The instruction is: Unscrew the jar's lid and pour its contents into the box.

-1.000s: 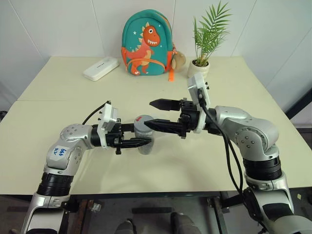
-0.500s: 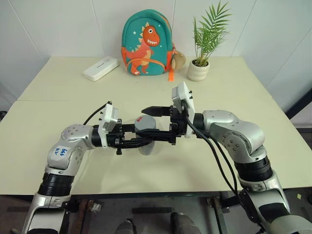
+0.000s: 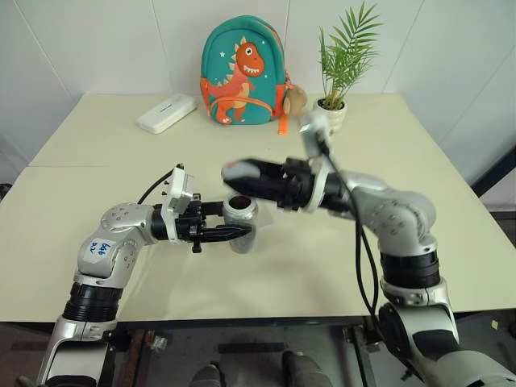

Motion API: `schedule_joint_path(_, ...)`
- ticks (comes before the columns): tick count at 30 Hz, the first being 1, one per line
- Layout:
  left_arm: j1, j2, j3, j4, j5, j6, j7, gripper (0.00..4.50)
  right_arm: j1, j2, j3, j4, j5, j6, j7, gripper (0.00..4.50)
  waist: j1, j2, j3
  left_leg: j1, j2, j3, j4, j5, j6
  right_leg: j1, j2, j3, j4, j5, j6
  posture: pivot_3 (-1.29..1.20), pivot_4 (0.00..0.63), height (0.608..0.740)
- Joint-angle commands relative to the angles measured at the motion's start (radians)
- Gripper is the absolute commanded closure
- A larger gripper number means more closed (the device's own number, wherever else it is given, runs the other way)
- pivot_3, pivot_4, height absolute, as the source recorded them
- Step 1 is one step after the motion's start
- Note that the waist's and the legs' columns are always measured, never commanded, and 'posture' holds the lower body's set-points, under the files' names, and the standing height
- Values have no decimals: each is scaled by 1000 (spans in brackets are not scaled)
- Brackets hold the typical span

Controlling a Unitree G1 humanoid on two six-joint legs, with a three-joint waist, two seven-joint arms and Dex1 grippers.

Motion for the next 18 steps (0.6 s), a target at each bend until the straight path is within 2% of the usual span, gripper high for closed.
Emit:
schedule_joint_path(1,7,14,15,-33,-1,-17,-4,2591,4,-33,-80,-22,76,32,-40,1886,1,0,0,0,0,0,0,0,0,0,0,0,-1,0,0,0,150,740)
schedule_joint_path(3,10,16,17,-36,-2,-17,0,2591,35,-74,-72,-42,33,12,-45,1886,1,0,0,0,0,0,-1,0,0,0,0,0,-2,0,0,0,150,740)
schedule_joint_path(7,19,24,31,-40,-4,-19,12,2591,176,-237,4,-53,-253,-216,-22,1886,4,0,0,-1,0,0,-1,0,0,0,0,0,-3,0,0,0,150,740)
schedule_joint_path(9,22,27,42,-37,-8,-19,20,2591,257,-287,-1,-24,-331,-304,-16,1886,5,0,0,-1,0,1,-1,0,0,0,0,0,-4,0,0,0,150,740)
schedule_joint_path(18,-28,15,73,18,-22,-14,58,2591,545,-271,-55,365,-610,-793,-64,1886,0,0,0,1,0,3,0,0,1,1,1,2,-3,0,1,0,150,740)
